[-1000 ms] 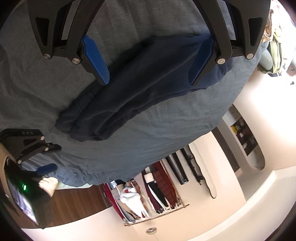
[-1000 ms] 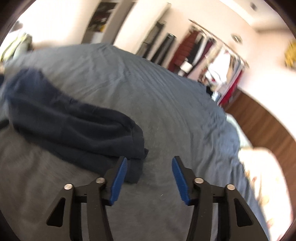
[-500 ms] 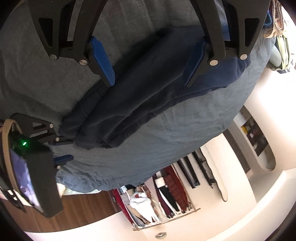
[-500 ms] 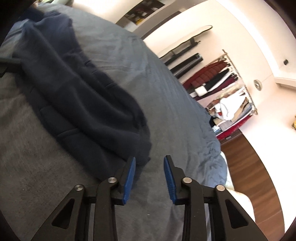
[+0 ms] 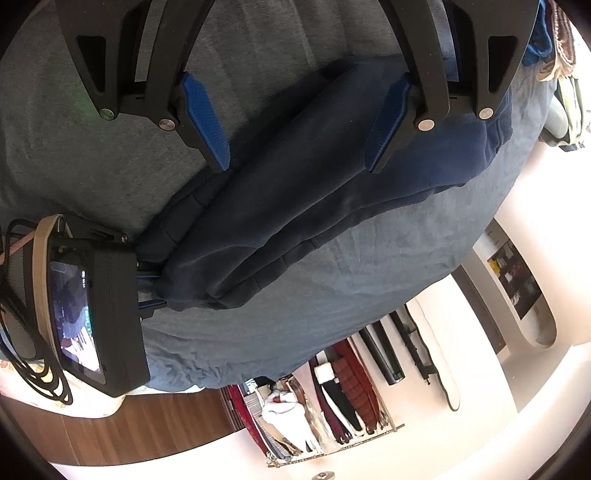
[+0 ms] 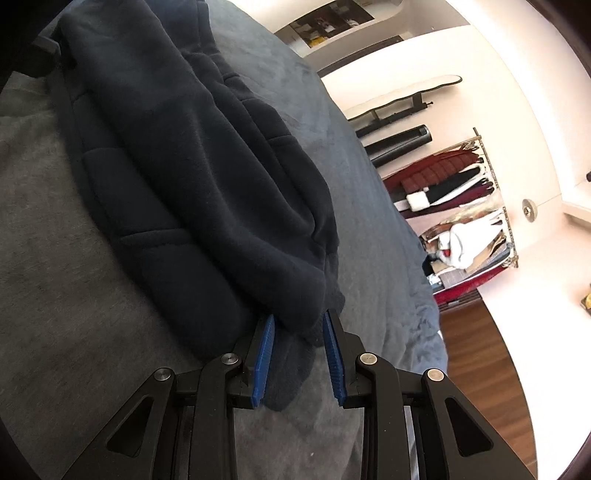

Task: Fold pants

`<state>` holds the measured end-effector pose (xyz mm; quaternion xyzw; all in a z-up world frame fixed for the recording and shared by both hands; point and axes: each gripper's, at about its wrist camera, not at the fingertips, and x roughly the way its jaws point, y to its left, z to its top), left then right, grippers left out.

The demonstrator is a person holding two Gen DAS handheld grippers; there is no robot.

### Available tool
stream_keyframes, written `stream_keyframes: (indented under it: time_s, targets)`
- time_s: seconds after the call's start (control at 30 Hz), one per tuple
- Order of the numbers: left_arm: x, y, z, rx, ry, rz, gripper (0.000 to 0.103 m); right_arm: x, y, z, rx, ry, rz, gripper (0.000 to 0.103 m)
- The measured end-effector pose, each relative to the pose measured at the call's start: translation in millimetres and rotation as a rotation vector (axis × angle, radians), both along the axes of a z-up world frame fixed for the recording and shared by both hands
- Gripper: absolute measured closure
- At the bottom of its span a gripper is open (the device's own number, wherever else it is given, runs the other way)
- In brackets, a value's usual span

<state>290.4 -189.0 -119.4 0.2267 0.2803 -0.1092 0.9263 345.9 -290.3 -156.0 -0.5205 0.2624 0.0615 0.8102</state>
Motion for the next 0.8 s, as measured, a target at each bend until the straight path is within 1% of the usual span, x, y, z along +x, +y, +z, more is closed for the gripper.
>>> stream_keyframes:
  time_s: [0.07, 0.13, 0.2, 0.3, 0.4, 0.53, 0.6, 0.7, 0.8]
  targets:
    - [1, 2, 0, -0.005, 0.002, 0.008, 0.027, 3, 1, -3, -0.007, 0.000, -0.006, 0.075]
    - [1, 5, 0, -0.009, 0.008, 0.019, 0.027, 6, 2, -6, -0.021, 0.004, -0.010, 0.085]
    - [1, 8, 0, -0.016, 0.018, 0.032, 0.027, 5, 4, -6, -0.029, 0.004, -0.018, 0.090]
    - [1, 13, 1, -0.030, 0.024, 0.044, 0.027, 0, 3, 1, -0.032, -0.015, -0.028, 0.091]
    - [0, 16, 2, -0.039, 0.026, 0.051, 0.027, -11, -1, 20, -0.026, -0.062, -0.045, 0.091]
    - [-3, 19, 5, -0.053, 0.032, 0.057, 0.027, -28, -8, 37, -0.028, -0.078, -0.047, 0.091]
    - [-5, 19, 5, -0.048, 0.030, 0.058, 0.027, -34, -8, 37, -0.039, -0.080, -0.042, 0.091]
    - [-8, 20, 5, -0.035, 0.030, 0.053, 0.027, -39, -7, 24, -0.081, -0.061, -0.033, 0.091]
    - [-10, 19, 5, -0.028, 0.034, 0.054, 0.027, -35, -9, 13, -0.080, -0.029, -0.047, 0.091]
